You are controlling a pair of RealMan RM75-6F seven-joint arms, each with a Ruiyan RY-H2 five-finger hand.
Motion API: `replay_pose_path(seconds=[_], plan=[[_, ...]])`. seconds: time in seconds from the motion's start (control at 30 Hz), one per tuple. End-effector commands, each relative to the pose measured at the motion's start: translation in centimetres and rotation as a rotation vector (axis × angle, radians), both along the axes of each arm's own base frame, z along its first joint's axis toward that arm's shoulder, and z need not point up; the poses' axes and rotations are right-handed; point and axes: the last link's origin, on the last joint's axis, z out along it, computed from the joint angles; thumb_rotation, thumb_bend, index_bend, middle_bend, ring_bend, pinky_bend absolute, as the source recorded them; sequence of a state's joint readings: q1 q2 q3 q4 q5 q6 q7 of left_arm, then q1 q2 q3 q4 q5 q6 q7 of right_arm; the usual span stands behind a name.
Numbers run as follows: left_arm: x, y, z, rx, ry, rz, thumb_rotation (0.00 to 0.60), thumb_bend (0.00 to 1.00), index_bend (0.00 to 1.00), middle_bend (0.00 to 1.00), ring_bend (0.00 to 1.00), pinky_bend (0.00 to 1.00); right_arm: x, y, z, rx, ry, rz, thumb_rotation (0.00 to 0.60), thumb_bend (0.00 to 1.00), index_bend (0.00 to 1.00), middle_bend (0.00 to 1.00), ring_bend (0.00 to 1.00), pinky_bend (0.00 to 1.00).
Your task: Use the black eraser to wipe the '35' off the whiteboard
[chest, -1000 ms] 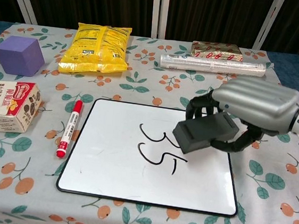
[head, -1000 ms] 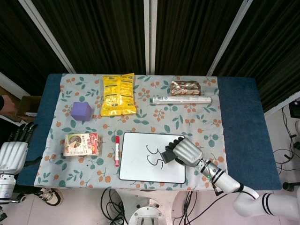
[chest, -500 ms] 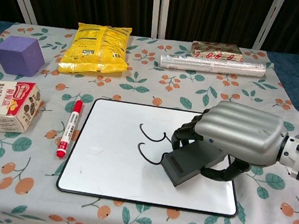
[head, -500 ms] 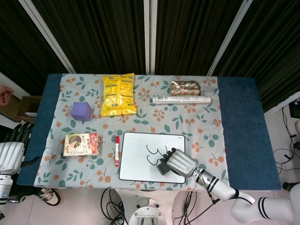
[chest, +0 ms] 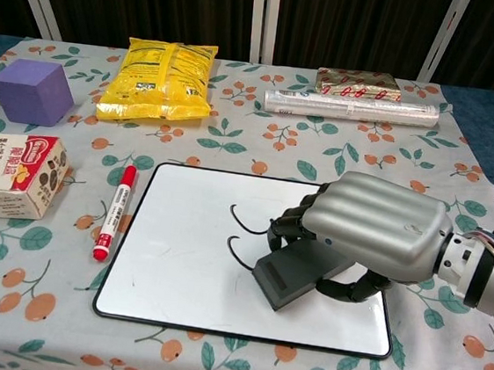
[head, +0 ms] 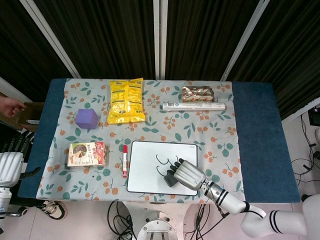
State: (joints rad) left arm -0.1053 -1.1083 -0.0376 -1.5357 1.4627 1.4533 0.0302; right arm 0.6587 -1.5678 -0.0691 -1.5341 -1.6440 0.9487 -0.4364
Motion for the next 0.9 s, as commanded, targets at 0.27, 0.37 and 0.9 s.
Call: replay_pose_path(seconds=[0.27, 0.37, 0.9], plan=[[-0.5, -0.1, 0.3, 0.001, 0.001, 0.014, 0.600, 0.00, 0.02, 0.04, 0.02, 0.14, 1.6, -1.3, -1.5, -0.036, -0.018, 0.024, 0.600, 0.34, 0.88, 0.78, 0.72, 0.81], [-0.6, -0.2, 0.5, 0.006, 0.001, 0.017, 0.600, 0.00, 0.02, 0.04, 0.02, 0.14, 2.2, -2.0, -2.1, -0.039, -0.016, 0.022, 0.600, 0.34, 0.88, 0.78, 0.72, 0.81], [-1.4, -0.3, 0.7, 0.001, 0.000, 0.030, 0.600, 0.00, 0.02, 0.04, 0.02, 0.14, 6.4, -4.4, -5.3, -0.056, -0.054, 0.017, 0.600, 0.35, 0.88, 0.78, 0.72, 0.81]])
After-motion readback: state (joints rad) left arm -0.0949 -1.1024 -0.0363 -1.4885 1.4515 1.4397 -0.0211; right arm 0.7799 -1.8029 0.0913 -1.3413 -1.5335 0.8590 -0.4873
